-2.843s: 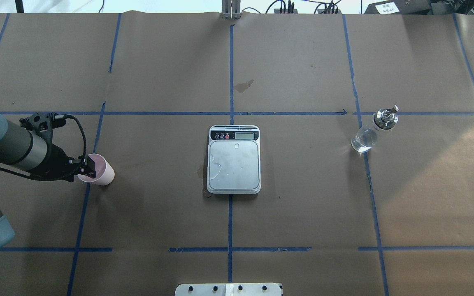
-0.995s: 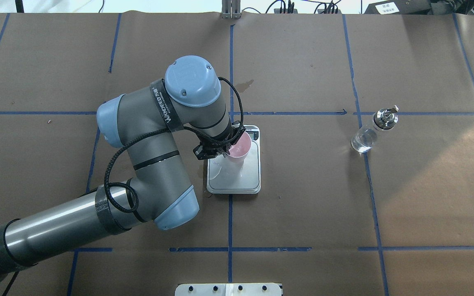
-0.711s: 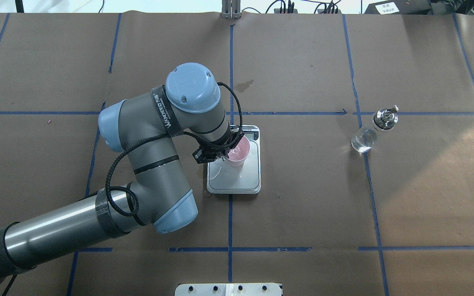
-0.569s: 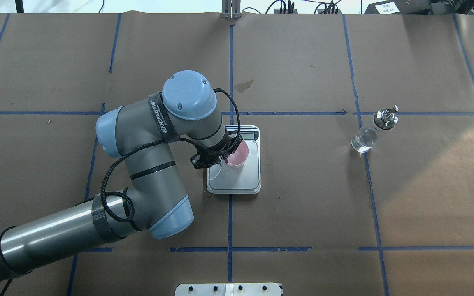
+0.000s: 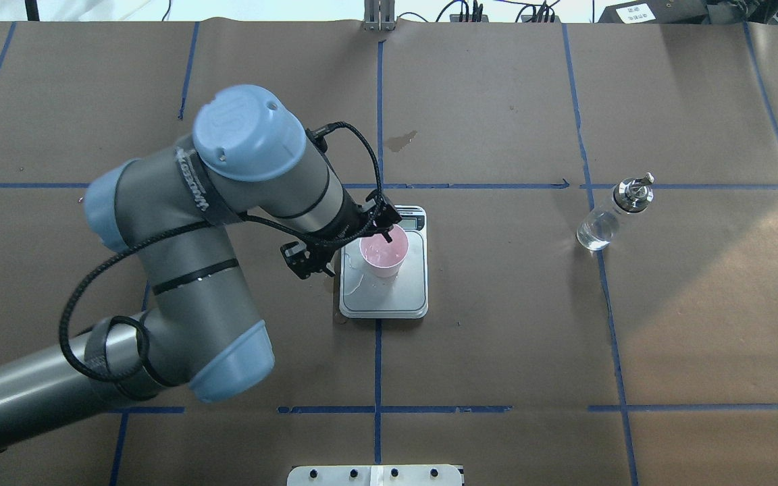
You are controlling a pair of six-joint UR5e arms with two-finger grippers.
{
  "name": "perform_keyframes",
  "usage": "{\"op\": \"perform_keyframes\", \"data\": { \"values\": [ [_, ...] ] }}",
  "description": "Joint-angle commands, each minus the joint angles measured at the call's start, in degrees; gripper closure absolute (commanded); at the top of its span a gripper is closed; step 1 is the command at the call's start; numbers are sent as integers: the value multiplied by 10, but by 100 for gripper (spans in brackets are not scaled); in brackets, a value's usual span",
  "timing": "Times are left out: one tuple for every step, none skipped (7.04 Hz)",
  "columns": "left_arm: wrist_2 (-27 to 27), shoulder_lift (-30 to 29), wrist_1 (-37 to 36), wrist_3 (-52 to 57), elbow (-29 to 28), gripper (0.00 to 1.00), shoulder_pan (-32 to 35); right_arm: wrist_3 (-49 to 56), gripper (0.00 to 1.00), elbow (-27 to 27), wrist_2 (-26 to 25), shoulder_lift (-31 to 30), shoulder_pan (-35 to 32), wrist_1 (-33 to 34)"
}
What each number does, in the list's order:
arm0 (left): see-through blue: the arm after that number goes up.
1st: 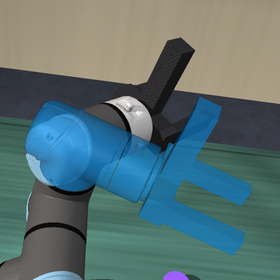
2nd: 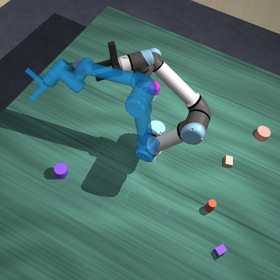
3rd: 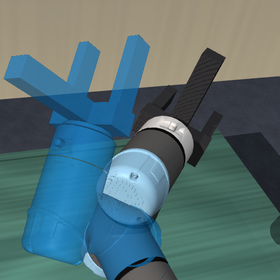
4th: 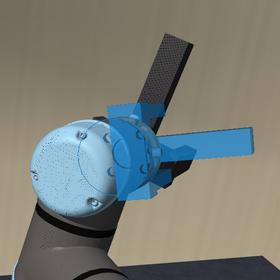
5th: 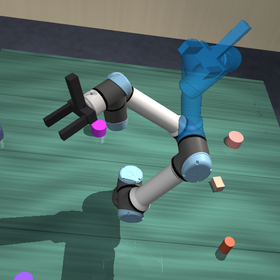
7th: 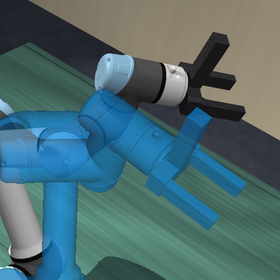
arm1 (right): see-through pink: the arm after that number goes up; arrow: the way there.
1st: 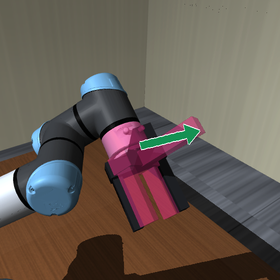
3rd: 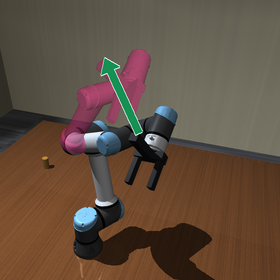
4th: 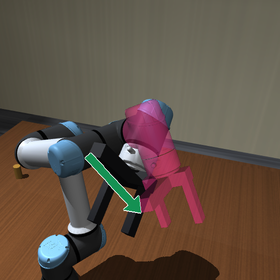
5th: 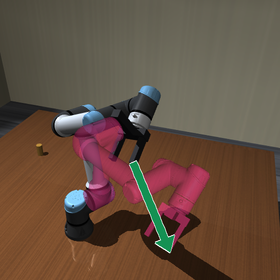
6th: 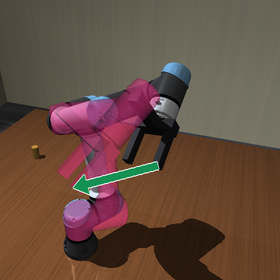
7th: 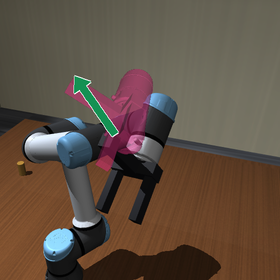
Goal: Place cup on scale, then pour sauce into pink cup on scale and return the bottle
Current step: 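Lift the pink cup with the left gripper and set it on the scale, then open the left gripper and withdraw it while the right gripper reaches toward the glass bottle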
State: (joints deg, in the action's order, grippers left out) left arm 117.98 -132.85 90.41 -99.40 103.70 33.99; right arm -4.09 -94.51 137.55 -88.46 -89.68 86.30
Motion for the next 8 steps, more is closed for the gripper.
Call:
{"op": "perform_keyframes", "data": {
  "values": [
    [58,6,-74,89,58,0,99,-89,0,-130,-3,-5,30,18],
    [59,14,-100,126,67,0,133,-215,0,-201,-8,-12,86,17],
    [59,35,-106,172,83,0,155,-301,0,-252,-14,-16,134,15],
    [59,70,-107,232,107,0,185,-385,0,-298,-33,-18,183,12],
    [59,99,-120,298,121,0,218,-448,0,-337,-80,-21,232,10],
    [59,127,-157,399,140,0,268,-530,0,-376,-179,-22,313,7],
    [59,133,-196,494,142,0,319,-601,0,-380,-258,-38,377,-58],
    [59,144,-218,578,140,0,360,-669,0,-376,-378,-85,464,-149]
  ]
}}
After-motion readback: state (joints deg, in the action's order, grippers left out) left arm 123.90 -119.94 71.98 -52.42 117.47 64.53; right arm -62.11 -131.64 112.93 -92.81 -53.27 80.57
